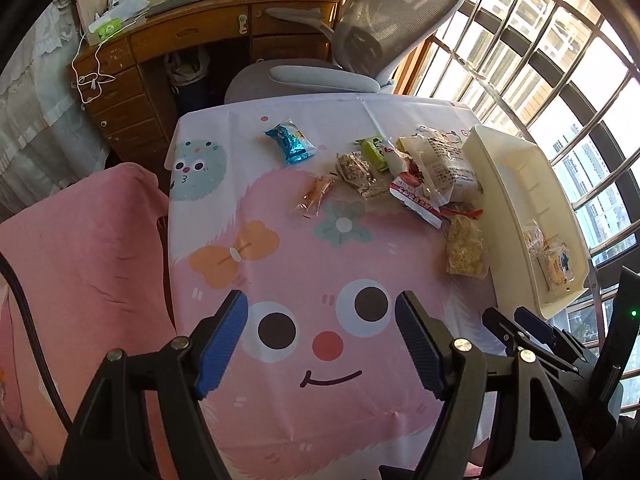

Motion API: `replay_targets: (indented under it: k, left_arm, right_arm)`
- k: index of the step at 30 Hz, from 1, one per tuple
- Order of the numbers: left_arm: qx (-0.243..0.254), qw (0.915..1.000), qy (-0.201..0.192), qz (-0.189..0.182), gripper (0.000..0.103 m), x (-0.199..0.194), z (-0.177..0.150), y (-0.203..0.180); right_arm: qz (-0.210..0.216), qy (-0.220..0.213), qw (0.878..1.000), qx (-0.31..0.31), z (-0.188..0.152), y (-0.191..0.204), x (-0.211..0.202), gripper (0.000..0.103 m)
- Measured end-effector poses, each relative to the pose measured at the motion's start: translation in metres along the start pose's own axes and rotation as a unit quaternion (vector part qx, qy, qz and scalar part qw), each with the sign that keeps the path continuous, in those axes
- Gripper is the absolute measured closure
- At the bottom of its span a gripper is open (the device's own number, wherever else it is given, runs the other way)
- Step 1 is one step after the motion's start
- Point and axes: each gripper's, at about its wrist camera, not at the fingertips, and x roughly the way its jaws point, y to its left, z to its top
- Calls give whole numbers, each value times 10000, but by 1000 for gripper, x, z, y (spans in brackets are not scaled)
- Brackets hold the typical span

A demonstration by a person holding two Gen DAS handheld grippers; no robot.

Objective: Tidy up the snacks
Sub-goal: 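Withdraw both tools from the tray back toward the snack pile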

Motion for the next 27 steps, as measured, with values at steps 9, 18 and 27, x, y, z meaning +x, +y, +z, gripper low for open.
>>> replay_targets:
  k: [9, 18, 27]
  left_arm:
    - [241, 9992, 293, 95, 28, 55, 44, -3]
    - [435, 9983, 320, 216, 28, 115, 73, -8]
    - [522, 9979, 259, 299, 28, 163, 90, -9]
  right_arm:
    - [-425, -199, 9987, 186, 20, -1, 36, 40]
    - [-864, -468, 9952, 29, 29, 4, 68, 38]
    - [-1296, -729, 9889, 41, 30, 7, 89, 32]
